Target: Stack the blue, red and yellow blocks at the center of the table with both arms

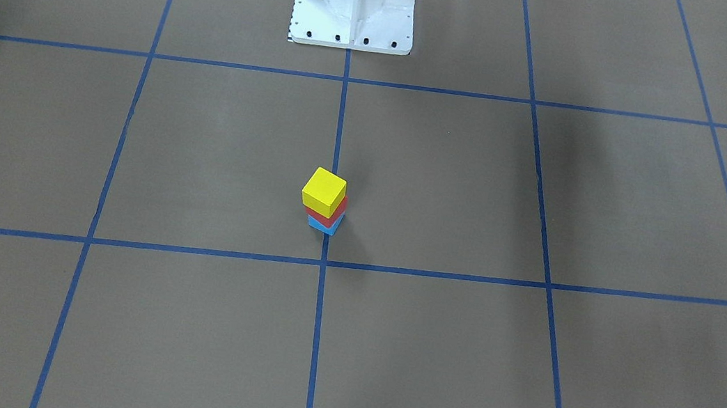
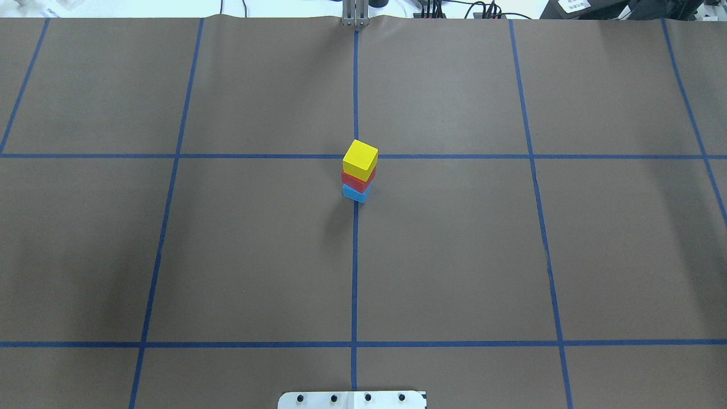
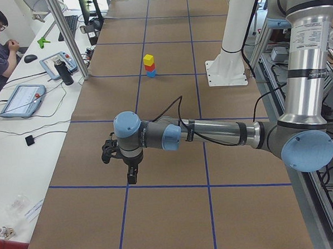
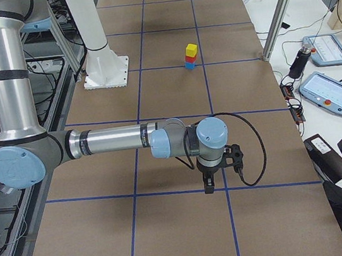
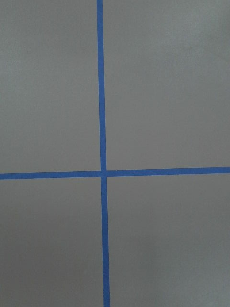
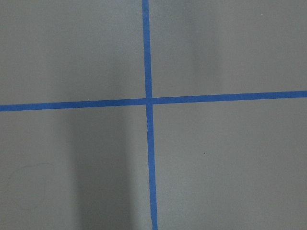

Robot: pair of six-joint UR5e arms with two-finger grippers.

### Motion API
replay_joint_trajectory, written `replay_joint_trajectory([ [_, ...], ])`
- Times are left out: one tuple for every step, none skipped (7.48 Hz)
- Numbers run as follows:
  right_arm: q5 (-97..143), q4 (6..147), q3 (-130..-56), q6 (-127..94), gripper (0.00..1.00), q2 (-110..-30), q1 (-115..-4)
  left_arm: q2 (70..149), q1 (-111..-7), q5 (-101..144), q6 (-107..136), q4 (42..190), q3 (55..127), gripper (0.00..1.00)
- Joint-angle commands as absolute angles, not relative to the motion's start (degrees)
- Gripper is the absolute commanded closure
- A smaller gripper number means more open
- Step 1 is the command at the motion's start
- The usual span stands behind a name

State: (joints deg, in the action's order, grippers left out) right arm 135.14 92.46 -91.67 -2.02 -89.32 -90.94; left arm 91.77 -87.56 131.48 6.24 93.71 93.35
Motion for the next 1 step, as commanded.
replay_joint_trajectory([
  [135.18,92.46,-91.67,-2.02,0.00,-89.30,-90.88,91.76,-87.63,131.57,6.24,93.69,93.34,0.00],
])
